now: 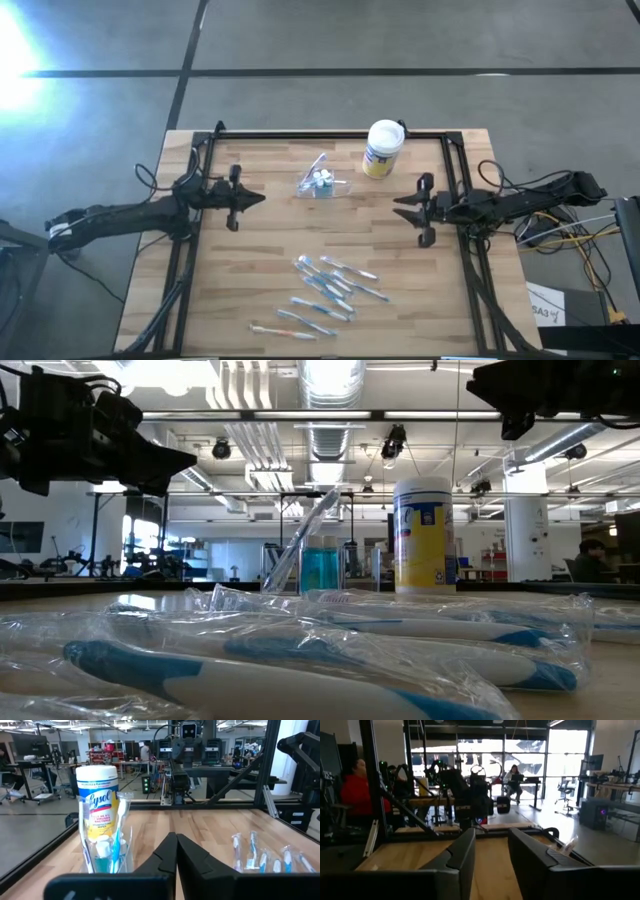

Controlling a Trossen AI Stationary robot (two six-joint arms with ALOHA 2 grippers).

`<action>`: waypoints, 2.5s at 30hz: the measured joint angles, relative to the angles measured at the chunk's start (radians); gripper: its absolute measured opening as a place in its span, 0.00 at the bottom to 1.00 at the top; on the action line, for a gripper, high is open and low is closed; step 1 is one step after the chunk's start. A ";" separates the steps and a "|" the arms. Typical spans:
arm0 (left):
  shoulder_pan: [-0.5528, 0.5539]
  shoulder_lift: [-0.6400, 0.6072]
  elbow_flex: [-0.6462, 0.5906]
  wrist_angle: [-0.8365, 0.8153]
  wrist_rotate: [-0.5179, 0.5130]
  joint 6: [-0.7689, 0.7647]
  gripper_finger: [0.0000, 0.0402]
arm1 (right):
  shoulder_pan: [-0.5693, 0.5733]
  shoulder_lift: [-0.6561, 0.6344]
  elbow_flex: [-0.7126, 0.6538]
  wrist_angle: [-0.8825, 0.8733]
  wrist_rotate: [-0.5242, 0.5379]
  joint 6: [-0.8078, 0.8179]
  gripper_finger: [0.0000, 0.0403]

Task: Pick & Place toothbrushing station
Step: Put the purple toothbrush into the right section of the transparent organizer

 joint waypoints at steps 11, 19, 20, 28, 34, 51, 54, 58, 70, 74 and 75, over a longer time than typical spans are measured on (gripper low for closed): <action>0.000 0.000 -0.001 0.001 0.000 0.000 0.07 | 0.000 0.009 -0.005 -0.009 0.001 0.015 0.40; 0.000 0.000 -0.002 0.003 -0.001 0.000 0.06 | 0.000 0.005 -0.005 -0.006 0.002 -0.036 0.13; 0.000 0.000 -0.002 0.003 -0.001 0.000 0.06 | 0.000 0.004 -0.005 -0.006 0.002 -0.046 0.10; 0.000 0.000 -0.002 0.002 -0.001 0.000 0.08 | 0.000 0.000 -0.006 -0.005 -0.023 -0.066 0.03; 0.000 0.000 -0.003 0.002 -0.001 0.000 0.07 | 0.000 0.002 -0.006 -0.005 -0.073 -0.011 0.03; 0.000 0.001 -0.003 0.000 -0.001 0.001 0.07 | 0.002 0.158 0.353 -0.600 -0.095 0.203 0.51; 0.000 0.001 -0.003 0.001 -0.001 -0.006 0.07 | 0.015 0.235 0.487 -0.808 -0.094 0.246 0.54; 0.000 0.001 -0.003 0.004 -0.001 -0.012 0.06 | 0.033 0.336 0.632 -1.024 -0.093 0.340 0.55; 0.000 0.001 -0.003 0.004 -0.001 -0.103 0.07 | 0.144 0.631 0.857 -1.268 -0.086 0.587 0.55; 0.000 0.001 -0.003 0.003 0.000 -0.114 0.05 | 0.209 0.759 0.946 -1.301 -0.086 0.609 0.55; 0.000 0.000 -0.003 -0.001 0.000 -0.137 0.05 | 0.221 0.793 0.969 -1.311 -0.087 0.616 0.55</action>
